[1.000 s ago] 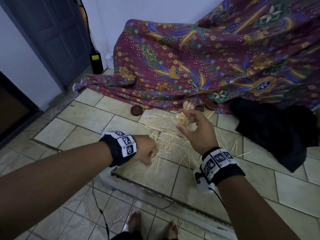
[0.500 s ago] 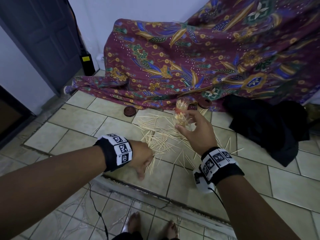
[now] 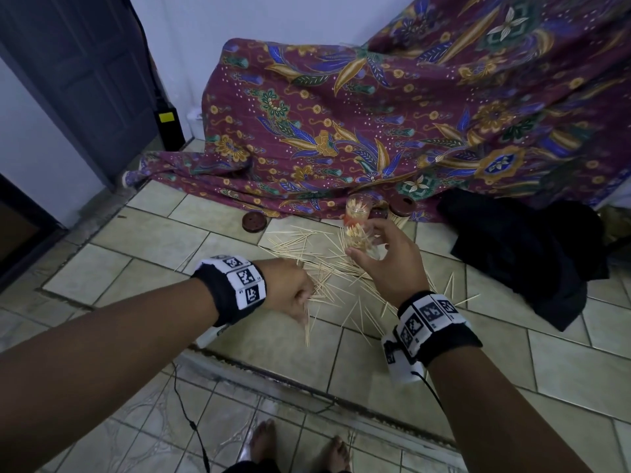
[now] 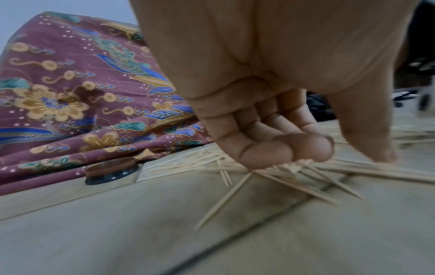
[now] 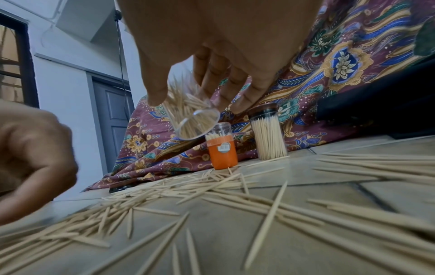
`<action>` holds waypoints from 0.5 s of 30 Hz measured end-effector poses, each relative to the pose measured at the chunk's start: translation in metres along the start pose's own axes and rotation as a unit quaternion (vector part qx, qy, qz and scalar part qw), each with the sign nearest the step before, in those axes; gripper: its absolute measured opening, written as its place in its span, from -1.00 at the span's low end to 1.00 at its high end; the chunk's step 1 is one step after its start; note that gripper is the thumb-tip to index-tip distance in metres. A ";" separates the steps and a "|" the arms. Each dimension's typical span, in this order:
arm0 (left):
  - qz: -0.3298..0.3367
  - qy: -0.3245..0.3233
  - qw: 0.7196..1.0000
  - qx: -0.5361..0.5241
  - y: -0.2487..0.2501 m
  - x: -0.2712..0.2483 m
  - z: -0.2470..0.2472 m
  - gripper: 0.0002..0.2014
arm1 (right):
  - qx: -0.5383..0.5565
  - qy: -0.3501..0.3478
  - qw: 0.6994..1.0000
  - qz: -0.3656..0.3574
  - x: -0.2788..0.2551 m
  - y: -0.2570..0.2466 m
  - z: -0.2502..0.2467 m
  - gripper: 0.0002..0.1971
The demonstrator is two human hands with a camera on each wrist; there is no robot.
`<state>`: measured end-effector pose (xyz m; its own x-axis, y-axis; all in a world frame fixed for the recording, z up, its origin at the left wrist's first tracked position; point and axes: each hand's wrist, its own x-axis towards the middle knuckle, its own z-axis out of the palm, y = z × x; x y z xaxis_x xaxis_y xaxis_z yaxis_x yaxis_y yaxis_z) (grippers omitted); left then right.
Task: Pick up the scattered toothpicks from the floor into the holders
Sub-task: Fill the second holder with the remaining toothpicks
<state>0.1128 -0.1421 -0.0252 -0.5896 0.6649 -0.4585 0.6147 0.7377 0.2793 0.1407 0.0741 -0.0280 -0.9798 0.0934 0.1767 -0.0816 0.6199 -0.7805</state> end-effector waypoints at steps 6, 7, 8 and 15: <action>-0.007 -0.041 0.997 0.059 0.008 0.003 0.004 -0.70 | 0.006 0.000 1.000 -0.003 0.002 -0.001 0.002 -0.55; -0.014 -0.037 0.997 0.061 0.006 0.004 -0.001 -0.72 | 0.006 0.000 1.000 -0.004 0.002 -0.001 0.002 -0.55; -0.020 -0.029 0.997 0.065 0.004 0.006 -0.006 -0.73 | 0.007 0.001 1.000 -0.005 0.001 -0.001 0.002 -0.55; 0.030 -0.034 0.986 0.160 0.028 -0.001 0.007 -0.50 | 0.006 0.005 1.000 0.000 0.002 0.002 0.003 -0.54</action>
<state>0.1341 -0.1230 -0.0232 -0.5171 0.6891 -0.5078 0.7876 0.6153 0.0329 0.1378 0.0732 -0.0308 -0.9779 0.1009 0.1829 -0.0842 0.6110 -0.7872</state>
